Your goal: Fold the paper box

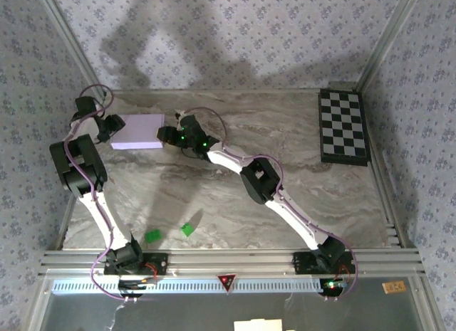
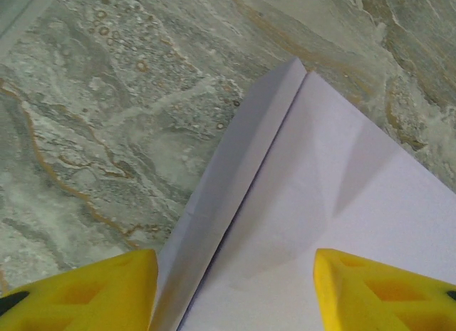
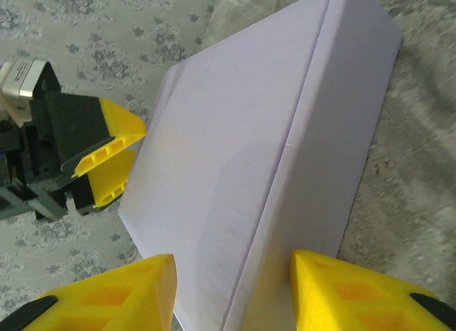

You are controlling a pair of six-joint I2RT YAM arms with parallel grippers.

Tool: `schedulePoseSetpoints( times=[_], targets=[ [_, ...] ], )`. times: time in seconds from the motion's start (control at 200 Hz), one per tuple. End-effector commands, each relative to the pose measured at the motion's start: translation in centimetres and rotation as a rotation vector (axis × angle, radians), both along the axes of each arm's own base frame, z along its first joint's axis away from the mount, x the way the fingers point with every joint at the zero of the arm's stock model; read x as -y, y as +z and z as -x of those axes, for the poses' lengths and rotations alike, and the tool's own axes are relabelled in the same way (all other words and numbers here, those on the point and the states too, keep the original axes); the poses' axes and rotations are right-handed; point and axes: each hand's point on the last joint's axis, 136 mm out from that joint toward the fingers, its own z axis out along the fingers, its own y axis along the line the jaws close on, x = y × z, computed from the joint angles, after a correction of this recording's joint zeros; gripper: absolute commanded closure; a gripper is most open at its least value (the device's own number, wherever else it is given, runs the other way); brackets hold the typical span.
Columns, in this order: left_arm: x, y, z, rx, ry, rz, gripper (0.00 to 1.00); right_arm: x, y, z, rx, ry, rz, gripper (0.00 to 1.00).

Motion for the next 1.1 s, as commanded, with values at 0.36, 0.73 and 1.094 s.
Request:
schedulePoseSetpoints(
  times=[0.36, 0.73, 1.094],
  targets=[
    [1.6, 4.0, 1.1, 0.007, -0.009, -0.030, 0.22, 3.5, 6.2, 2.2, 0.111, 0.086, 0.083, 0.32],
    [5.0, 8.1, 3.6, 0.058, -0.080, -0.114, 0.08, 17.2, 7.1, 4.6, 0.096, 0.038, 0.332, 0.23],
    [12.1, 6.4, 9.2, 0.065, -0.239, -0.315, 0.00, 36.7, 8.0, 7.6, 0.109, -0.169, 0.782, 0.00]
  ],
)
